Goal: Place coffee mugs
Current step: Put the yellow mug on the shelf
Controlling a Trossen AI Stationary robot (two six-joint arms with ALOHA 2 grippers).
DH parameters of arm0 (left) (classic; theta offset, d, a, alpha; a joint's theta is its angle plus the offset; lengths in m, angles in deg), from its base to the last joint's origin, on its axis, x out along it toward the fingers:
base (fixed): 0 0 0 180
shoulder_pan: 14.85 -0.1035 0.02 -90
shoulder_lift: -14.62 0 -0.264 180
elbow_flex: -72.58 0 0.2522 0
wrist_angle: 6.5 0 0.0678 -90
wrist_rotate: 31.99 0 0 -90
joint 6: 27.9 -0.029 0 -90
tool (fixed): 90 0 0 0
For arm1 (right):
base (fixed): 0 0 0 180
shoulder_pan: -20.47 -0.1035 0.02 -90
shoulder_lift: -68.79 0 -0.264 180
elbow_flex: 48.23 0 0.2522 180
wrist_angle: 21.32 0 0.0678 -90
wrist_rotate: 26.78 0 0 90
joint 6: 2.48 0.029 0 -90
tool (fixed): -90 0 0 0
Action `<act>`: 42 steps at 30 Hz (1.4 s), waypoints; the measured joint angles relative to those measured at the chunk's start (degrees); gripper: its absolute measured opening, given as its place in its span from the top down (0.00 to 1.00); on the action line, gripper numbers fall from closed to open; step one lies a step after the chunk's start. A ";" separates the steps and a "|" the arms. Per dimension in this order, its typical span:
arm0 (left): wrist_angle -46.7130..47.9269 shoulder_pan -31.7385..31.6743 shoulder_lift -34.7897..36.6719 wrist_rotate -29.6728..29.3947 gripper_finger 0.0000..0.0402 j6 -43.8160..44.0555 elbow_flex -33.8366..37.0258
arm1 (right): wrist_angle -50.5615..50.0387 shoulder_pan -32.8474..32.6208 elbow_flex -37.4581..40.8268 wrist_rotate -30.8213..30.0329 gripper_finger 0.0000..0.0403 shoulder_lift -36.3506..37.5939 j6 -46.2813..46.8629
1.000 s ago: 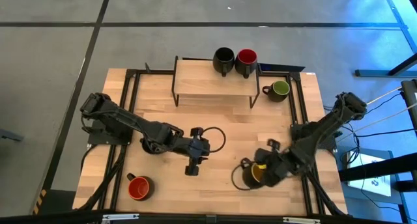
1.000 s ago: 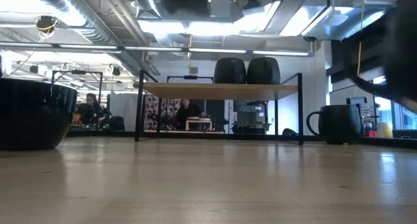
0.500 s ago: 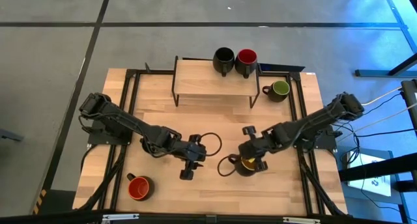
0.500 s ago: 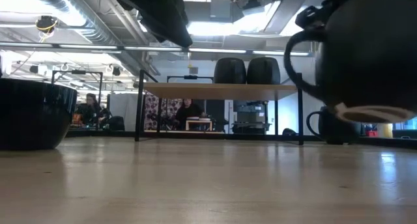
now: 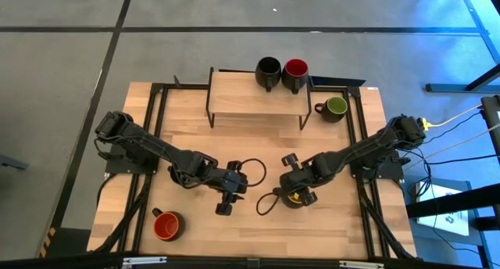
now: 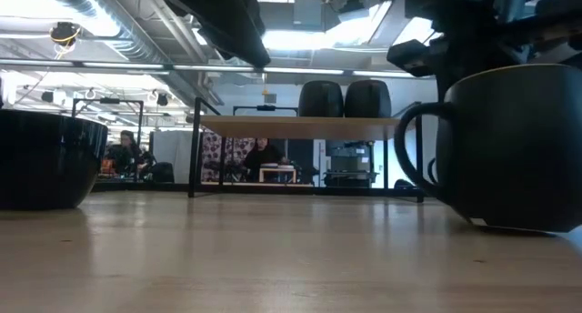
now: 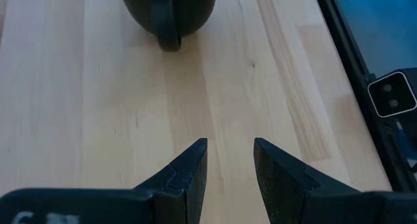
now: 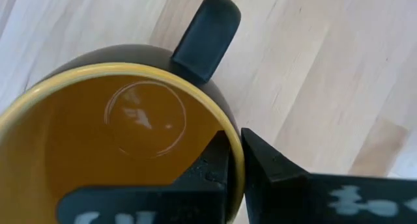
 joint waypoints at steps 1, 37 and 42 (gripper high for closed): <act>-0.12 0.00 0.00 -0.01 0.70 0.00 0.01 | 0.02 0.00 -0.03 0.05 0.98 -0.05 -0.02; -1.90 -0.02 0.00 -0.57 0.70 -0.13 0.02 | 4.81 -0.09 -1.32 -1.88 0.60 -0.07 5.77; -2.80 0.00 0.00 -3.50 0.70 -0.79 0.02 | 1.19 -0.11 -7.91 -1.94 0.56 -0.09 10.25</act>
